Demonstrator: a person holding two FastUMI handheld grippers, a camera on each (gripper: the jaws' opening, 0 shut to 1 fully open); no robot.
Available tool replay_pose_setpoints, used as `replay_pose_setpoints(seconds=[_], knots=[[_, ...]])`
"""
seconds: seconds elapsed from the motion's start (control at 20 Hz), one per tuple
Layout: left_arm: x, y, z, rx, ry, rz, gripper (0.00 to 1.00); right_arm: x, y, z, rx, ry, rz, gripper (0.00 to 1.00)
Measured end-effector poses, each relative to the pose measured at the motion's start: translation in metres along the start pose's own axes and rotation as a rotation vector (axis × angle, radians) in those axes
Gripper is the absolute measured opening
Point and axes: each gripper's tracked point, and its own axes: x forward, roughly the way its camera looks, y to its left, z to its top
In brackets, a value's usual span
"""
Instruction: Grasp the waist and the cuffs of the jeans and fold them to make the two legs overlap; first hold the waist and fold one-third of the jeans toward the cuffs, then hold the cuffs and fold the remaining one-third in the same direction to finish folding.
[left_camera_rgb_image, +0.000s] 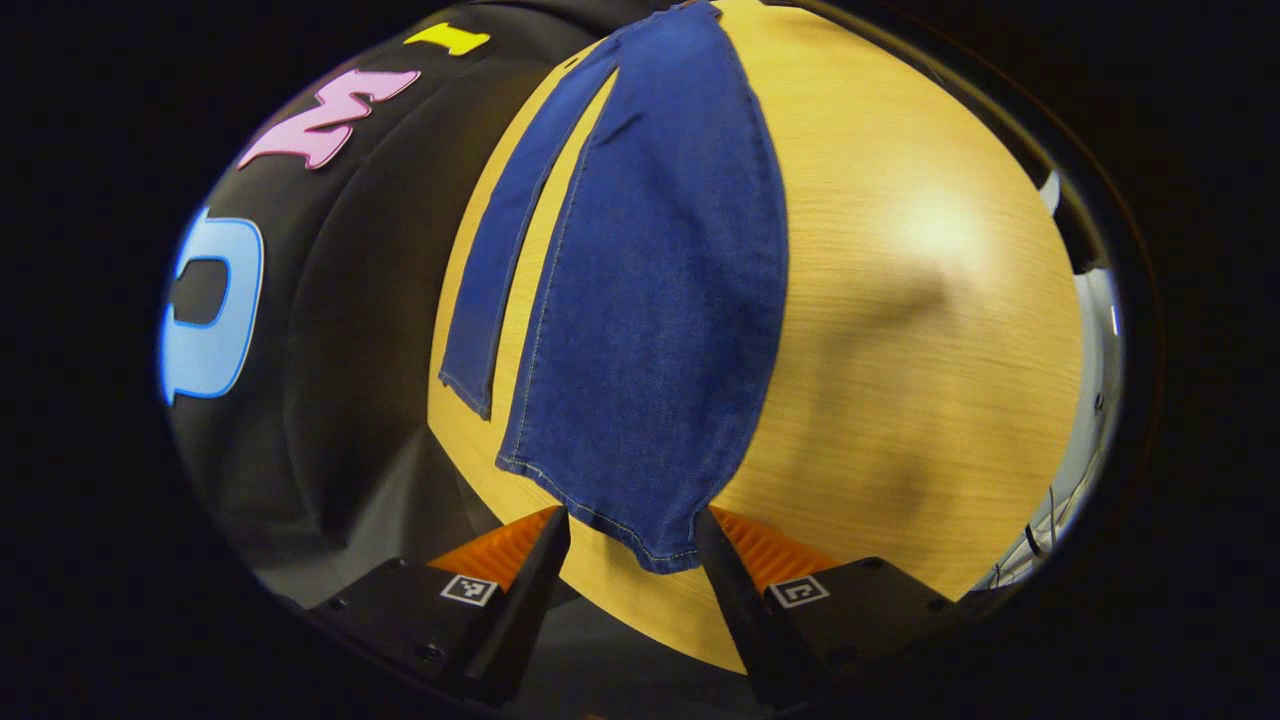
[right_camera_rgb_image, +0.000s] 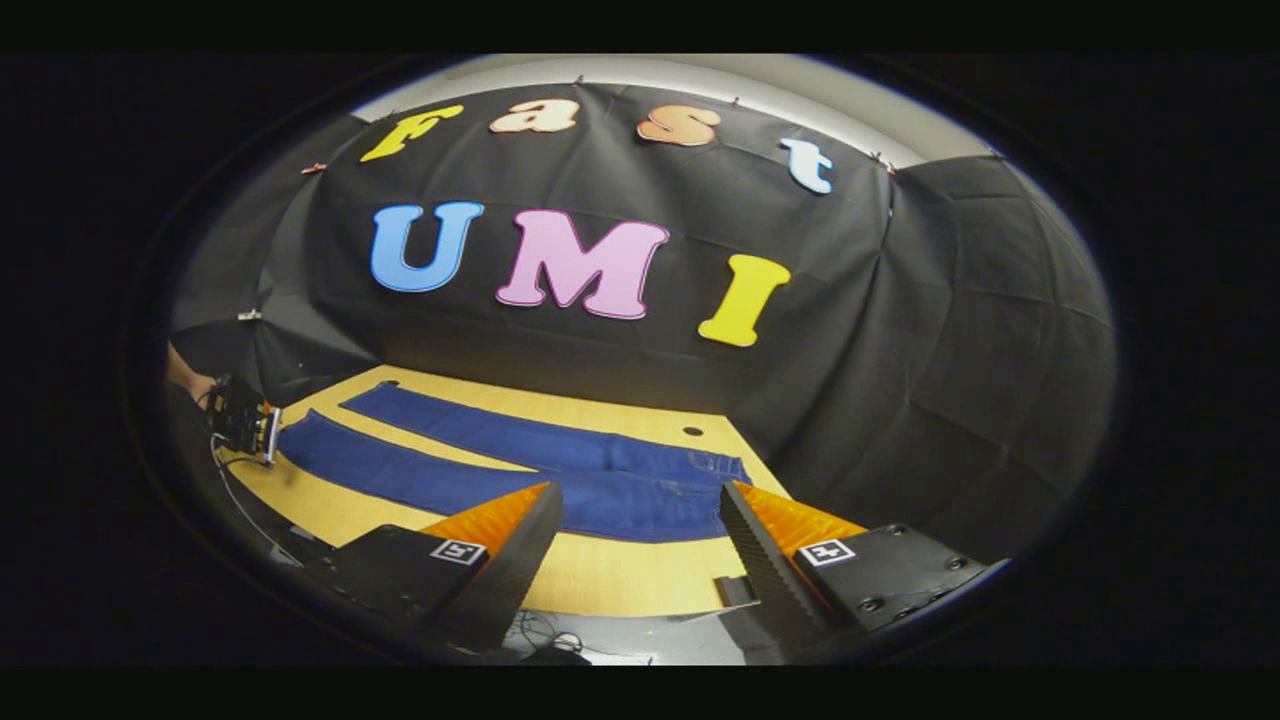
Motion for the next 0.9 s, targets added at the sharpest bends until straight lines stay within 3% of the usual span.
replay_pose_setpoints(seconds=[0.05,0.1,0.25,0.4,0.5,0.55,0.65,0.85,0.9], knots=[[0.006,0.005,0.0,-0.034,0.007,-0.009,0.83,-0.001,0.001,-0.004,0.005,0.01,-0.001,0.97],[0.009,0.007,0.001,-0.059,0.013,-0.017,0.72,-0.002,0.002,-0.009,-0.003,0.018,0.0,0.97],[0.01,0.007,-0.006,-0.083,0.026,-0.079,0.61,-0.005,0.004,-0.019,-0.029,0.038,0.012,0.97],[0.01,0.001,-0.008,-0.112,0.039,-0.184,0.51,-0.004,0.005,-0.026,-0.031,0.051,0.024,0.97],[0.007,-0.001,-0.005,-0.126,0.051,-0.22,0.33,-0.001,0.004,-0.03,-0.05,0.056,0.032,0.97],[0.011,-0.003,-0.007,-0.137,0.059,-0.231,0.3,0.002,0.003,-0.03,-0.068,0.054,0.036,0.97],[0.009,-0.003,-0.004,-0.162,0.063,-0.244,0.23,0.011,-0.001,-0.027,-0.111,0.039,0.057,0.97],[0.009,-0.002,-0.002,-0.121,0.068,-0.185,0.0,0.048,-0.033,-0.021,-0.245,0.017,0.108,0.97],[0.01,-0.003,-0.001,-0.113,0.069,-0.186,0.06,0.059,-0.047,-0.019,-0.299,0.015,0.104,0.97]])
